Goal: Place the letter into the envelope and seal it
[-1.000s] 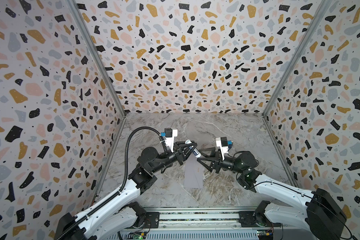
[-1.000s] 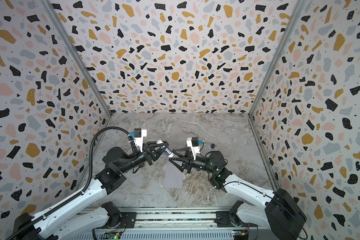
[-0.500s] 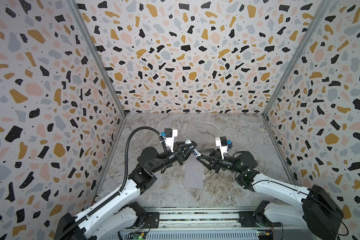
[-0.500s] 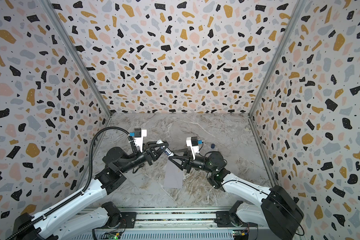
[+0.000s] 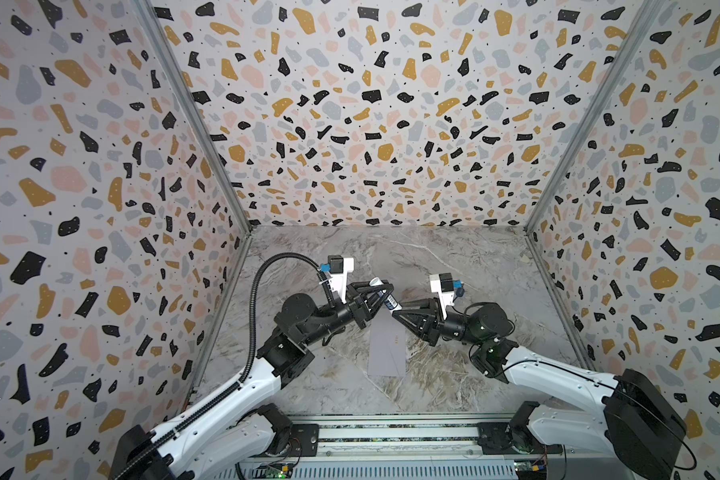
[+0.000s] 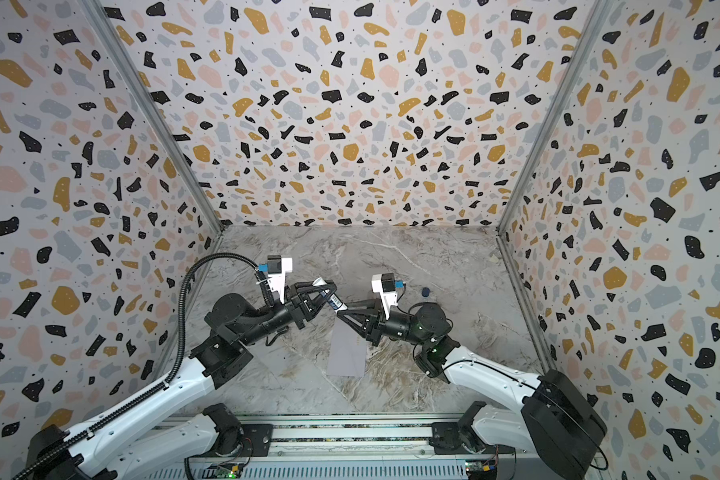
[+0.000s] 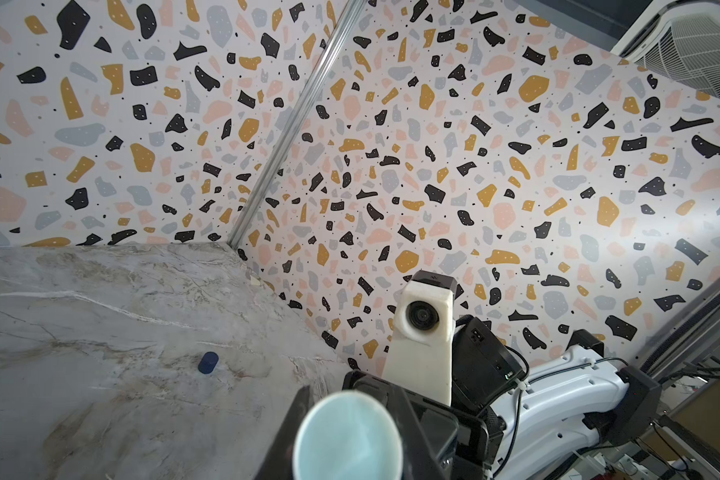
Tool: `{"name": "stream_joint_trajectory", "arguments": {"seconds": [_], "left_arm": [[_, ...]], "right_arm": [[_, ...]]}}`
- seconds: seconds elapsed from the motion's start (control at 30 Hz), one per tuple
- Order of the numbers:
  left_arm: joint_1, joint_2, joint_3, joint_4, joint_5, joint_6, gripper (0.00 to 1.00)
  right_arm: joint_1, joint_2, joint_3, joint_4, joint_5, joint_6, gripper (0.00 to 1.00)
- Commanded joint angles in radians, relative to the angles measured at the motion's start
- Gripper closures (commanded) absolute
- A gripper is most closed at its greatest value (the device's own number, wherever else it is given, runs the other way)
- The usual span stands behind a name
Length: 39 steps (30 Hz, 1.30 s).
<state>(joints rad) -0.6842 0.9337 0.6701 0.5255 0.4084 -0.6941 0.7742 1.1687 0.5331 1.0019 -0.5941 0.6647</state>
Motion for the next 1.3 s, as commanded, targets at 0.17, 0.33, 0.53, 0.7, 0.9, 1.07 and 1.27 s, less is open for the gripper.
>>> {"name": "stream_joint_trajectory", "arguments": {"seconds": [0.17,0.33,0.53,0.7,0.9,1.07,1.27], "left_arm": [[0.003,0.006,-0.010,0.039,-0.008,0.022,1.00],[0.003,0.015,-0.010,0.022,-0.023,0.022,1.00],[0.002,0.028,-0.015,0.030,-0.028,0.013,1.00],[0.002,0.032,-0.023,0.039,-0.033,0.003,1.00],[0.002,0.035,-0.024,0.044,-0.034,-0.001,1.00],[0.002,0.033,-0.025,0.044,-0.036,0.001,1.00],[0.002,0.029,-0.021,0.042,-0.038,0.004,1.00]], "right_arm": [[0.107,-0.132,0.136,-0.387,0.482,-0.344,1.00],[0.243,-0.111,0.226,-0.514,0.869,-0.582,1.00],[0.404,0.028,0.332,-0.473,1.287,-0.892,1.00],[0.502,0.179,0.351,-0.206,1.565,-1.254,1.00],[0.556,0.316,0.327,0.140,1.669,-1.580,1.00],[0.562,0.290,0.331,0.012,1.639,-1.457,1.00],[0.547,0.208,0.312,-0.150,1.566,-1.280,0.94]]}}
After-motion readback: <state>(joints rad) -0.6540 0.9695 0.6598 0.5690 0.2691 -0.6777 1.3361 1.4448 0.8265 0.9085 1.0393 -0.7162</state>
